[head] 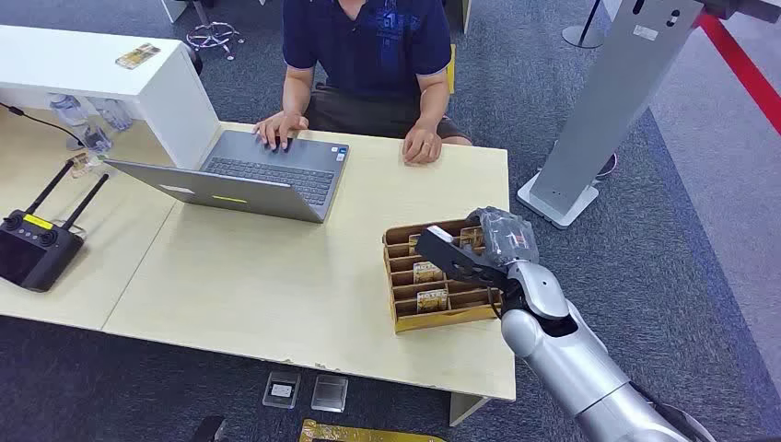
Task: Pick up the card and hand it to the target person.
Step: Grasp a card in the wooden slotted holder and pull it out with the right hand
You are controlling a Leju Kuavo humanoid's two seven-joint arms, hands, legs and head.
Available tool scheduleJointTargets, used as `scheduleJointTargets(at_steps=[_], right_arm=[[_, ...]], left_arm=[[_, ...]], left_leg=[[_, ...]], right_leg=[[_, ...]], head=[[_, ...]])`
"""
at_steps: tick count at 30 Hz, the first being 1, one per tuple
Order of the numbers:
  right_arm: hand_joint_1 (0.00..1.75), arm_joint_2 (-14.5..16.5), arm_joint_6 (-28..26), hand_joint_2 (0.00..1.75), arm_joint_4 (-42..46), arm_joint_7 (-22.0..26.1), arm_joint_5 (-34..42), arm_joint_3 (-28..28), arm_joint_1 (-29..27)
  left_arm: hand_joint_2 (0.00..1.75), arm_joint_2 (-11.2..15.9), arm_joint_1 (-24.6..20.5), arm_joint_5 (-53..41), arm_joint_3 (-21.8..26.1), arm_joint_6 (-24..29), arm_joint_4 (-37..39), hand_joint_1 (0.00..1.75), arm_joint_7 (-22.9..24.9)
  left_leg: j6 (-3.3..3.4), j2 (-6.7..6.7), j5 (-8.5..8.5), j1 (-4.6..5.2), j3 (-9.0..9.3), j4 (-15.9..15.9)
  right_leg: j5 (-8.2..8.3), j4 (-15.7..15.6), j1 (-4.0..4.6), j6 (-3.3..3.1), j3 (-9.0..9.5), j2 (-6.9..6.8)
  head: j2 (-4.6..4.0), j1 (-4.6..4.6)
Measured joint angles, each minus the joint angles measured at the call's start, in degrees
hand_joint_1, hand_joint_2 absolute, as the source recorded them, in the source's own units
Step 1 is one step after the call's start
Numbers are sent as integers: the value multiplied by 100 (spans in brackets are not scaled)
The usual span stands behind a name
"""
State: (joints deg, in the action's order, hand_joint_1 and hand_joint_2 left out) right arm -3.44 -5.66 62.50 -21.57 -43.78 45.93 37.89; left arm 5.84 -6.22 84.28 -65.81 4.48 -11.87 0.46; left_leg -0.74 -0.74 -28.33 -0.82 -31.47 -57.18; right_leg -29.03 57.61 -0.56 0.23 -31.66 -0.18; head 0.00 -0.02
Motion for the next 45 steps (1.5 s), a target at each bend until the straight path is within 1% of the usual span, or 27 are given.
scheduleJointTargets(at_steps=[7, 13, 32, 35, 37, 41, 43, 45], right_arm=[[75, 28, -5, 175, -77, 11, -3, 8, 14], [75, 34, -11, 175, -130, 9, -5, 38, 15], [89, 47, 4, 175, -174, -52, -36, 75, 14], [93, 47, 2, 175, -176, -57, -50, 75, 14], [101, 47, 0, 175, -176, -57, -62, 75, 14], [130, 47, -1, 175, -176, -57, -74, 75, 14], [141, 47, -1, 175, -176, -57, -79, 75, 14], [147, 47, -2, 175, -176, -57, -81, 75, 18]], left_arm=[[0, -12, 0, 7, 0, 7, 0, 0, 8], [0, -21, 0, 16, 0, 7, 0, 0, 16], [0, -28, 0, 62, 0, 15, 0, 0, 39], [0, -28, 0, 66, 0, 15, 0, 0, 39], [0, -28, 1, 69, 0, 15, 0, 0, 39], [0, -28, 0, 72, 0, 15, 0, 0, 39], [0, -28, 0, 72, 0, 15, 0, 0, 40], [0, -28, 0, 72, 0, 15, 0, 0, 40]], left_leg=[[0, 0, 0, 0, 0, 0], [0, 0, 0, 0, 1, 0], [0, 0, 0, 0, 1, 0], [0, 0, 0, 0, 1, 0], [0, 0, 0, 0, 1, 0], [0, 1, 0, 0, 1, 0], [0, 1, 0, 0, 1, 0], [0, 1, 0, 0, 1, 0]], right_leg=[[0, 0, 0, 0, 0, 0], [0, 0, 0, 0, 0, 0], [0, 0, 0, 0, 0, 0], [0, 0, 0, 0, 0, 0], [0, 0, 0, 0, 0, 0], [0, 0, 0, 0, 0, 0], [0, 0, 0, 0, 0, 0], [0, 0, 0, 0, 0, 0]], head=[[0, -2], [0, -1], [0, -2], [0, -2], [0, -1], [0, -2], [0, -1], [0, -1]])
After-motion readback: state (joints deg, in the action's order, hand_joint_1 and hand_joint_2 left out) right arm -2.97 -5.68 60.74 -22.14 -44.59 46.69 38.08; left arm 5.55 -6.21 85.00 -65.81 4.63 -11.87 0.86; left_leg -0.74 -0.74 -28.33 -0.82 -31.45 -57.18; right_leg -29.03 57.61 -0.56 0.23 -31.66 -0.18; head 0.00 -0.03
